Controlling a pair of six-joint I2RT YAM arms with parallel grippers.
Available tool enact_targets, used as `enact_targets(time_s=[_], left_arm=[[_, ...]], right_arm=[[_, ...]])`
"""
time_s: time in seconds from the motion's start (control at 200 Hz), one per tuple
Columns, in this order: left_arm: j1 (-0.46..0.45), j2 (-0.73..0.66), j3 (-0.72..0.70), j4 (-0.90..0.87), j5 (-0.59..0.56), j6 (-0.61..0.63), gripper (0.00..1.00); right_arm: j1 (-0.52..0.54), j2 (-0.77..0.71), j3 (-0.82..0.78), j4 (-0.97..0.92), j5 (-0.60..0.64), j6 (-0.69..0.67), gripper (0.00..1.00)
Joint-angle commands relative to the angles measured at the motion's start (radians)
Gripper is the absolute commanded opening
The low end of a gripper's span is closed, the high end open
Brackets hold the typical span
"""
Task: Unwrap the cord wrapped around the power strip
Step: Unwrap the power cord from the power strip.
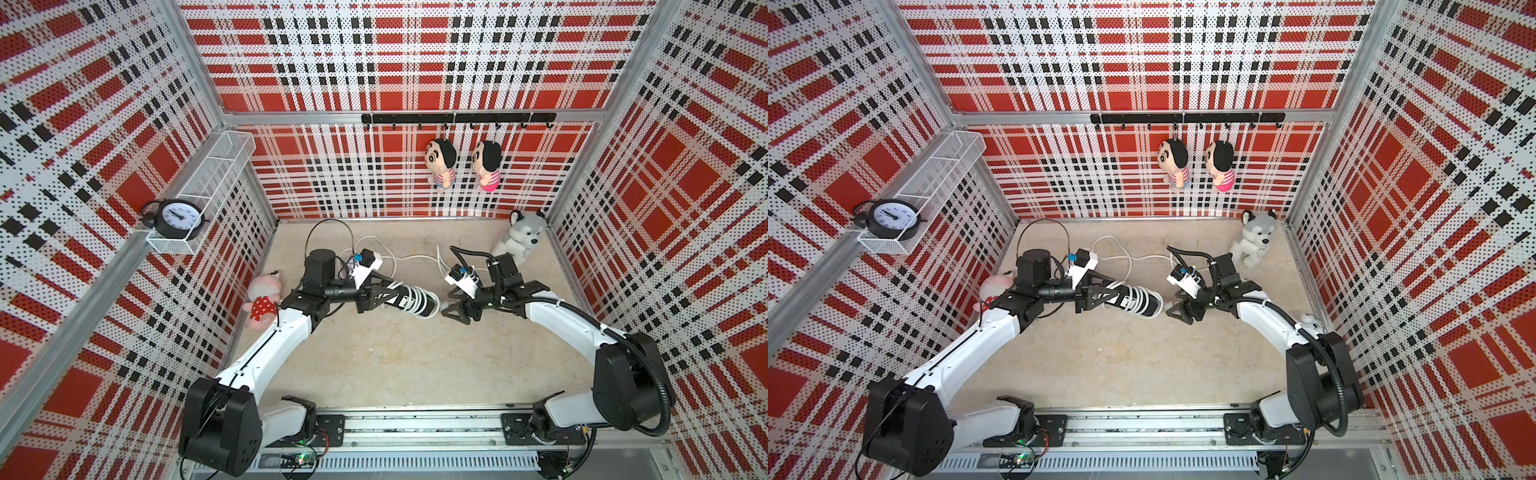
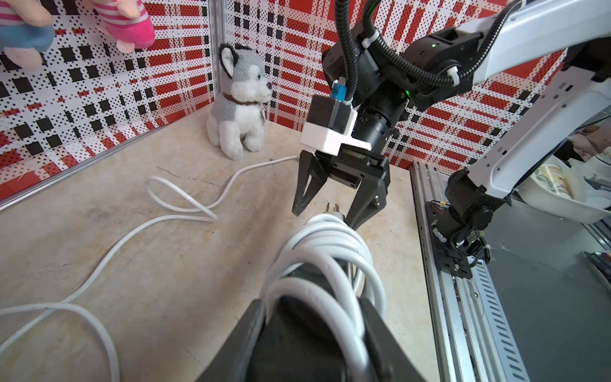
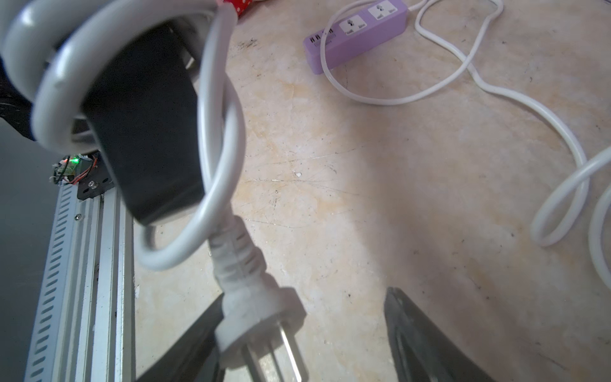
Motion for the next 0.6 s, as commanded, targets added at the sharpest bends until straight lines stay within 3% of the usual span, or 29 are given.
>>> enact_targets(time_s=[0.0, 0.11, 0.205, 0.371, 0.596], left_arm=[[0.006, -0.004, 0.023, 0.031, 0.065, 0.025, 0.00], [0.006, -0.015, 0.020, 0.044, -0.002, 0.014, 0.00], [-0.007, -0.047, -0.014, 0.116, -0.125, -0.050, 0.00], [-0.069, -0.120, -0.110, 0.298, -0.262, -0.170, 0.00], [-0.148, -0.148, -0.152, 0.391, -0.406, -0.229, 0.00]], right_arm=[[0.016, 0.012, 0.020, 0.010, -0.080, -0.027, 0.68], [-0.002, -0.012, 0.045, -0.060, 0.018, 0.036, 0.63], [-0.053, -0.025, 0.086, -0.124, 0.067, 0.158, 0.58], [-0.055, -0.090, 0.079, -0.035, 0.102, 0.496, 0.43], [0.045, -0.096, 0.085, 0.026, 0.161, 0.867, 0.35]])
